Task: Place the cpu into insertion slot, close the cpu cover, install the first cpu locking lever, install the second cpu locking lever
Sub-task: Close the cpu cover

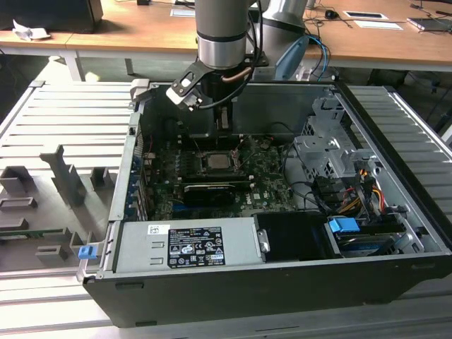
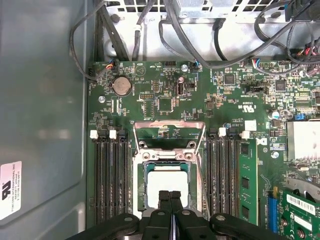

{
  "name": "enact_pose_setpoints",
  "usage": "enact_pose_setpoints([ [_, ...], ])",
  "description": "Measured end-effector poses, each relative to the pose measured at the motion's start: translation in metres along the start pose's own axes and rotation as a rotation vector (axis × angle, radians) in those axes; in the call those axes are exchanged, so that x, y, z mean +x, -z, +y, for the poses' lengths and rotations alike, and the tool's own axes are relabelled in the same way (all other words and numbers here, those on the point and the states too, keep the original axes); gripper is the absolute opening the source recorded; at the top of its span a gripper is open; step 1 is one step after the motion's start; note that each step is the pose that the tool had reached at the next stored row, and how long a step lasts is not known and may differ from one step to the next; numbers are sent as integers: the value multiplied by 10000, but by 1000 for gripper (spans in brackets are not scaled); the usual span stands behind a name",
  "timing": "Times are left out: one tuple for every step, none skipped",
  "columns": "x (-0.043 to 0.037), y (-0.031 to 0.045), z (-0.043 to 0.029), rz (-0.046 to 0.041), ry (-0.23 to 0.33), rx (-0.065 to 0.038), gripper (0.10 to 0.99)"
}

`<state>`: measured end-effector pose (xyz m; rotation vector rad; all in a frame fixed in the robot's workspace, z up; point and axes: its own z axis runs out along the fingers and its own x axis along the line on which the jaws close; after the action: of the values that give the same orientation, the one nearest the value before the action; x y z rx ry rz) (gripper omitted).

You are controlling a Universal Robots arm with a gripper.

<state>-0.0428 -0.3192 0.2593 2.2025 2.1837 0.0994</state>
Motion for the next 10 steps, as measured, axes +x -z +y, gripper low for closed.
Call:
enact_pose_setpoints([
  [0,0,0,0,0,0,106],
  [0,0,4,-1,3,1,106],
  [0,1,12,-3,2,3,106],
  [0,0,24,-3,0,3,106],
  [0,4,25,-3,0,3,106],
  [5,37,27,-3,-1,2,106],
  [9,65,30,-3,1,1,106],
  [11,83,32,-2,2,1,106],
  [11,99,33,-2,2,1,106],
  [11,120,34,-3,0,2,106],
])
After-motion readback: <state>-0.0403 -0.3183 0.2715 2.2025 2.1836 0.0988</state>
